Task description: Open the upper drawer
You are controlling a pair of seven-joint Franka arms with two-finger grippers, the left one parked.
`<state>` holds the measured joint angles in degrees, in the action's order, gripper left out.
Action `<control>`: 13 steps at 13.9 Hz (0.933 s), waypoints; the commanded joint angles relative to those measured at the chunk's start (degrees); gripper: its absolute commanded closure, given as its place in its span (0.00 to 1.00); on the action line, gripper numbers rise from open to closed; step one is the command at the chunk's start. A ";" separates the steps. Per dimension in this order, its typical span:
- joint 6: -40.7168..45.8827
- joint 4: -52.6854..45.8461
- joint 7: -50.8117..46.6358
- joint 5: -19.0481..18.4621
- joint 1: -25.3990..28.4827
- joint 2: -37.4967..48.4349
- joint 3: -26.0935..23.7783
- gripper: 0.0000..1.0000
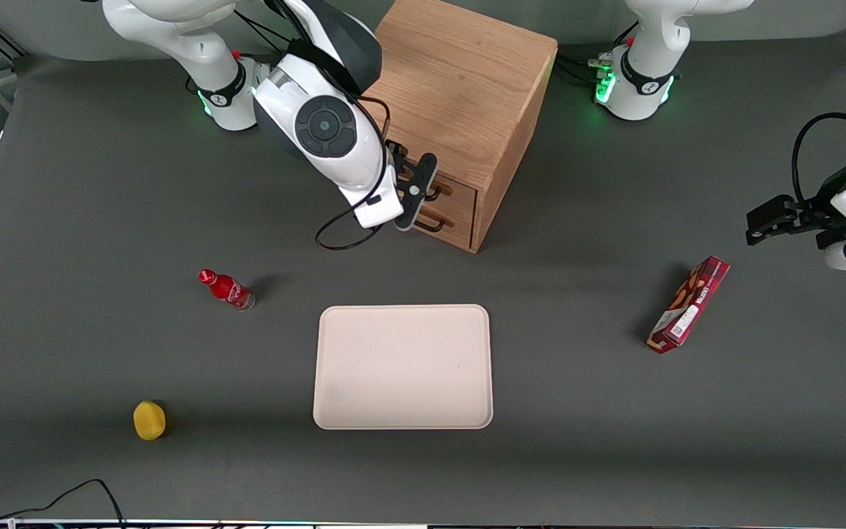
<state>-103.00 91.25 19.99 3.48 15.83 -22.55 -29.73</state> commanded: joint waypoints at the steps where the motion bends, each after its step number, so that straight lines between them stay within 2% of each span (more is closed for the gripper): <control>1: -1.42 0.95 -1.27 0.92 0.43 0.13 0.11 0.00; 13: -6.43 4.73 -1.18 0.12 0.43 0.13 0.20 0.00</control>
<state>-106.04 92.20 19.99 3.65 15.63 -22.38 -29.69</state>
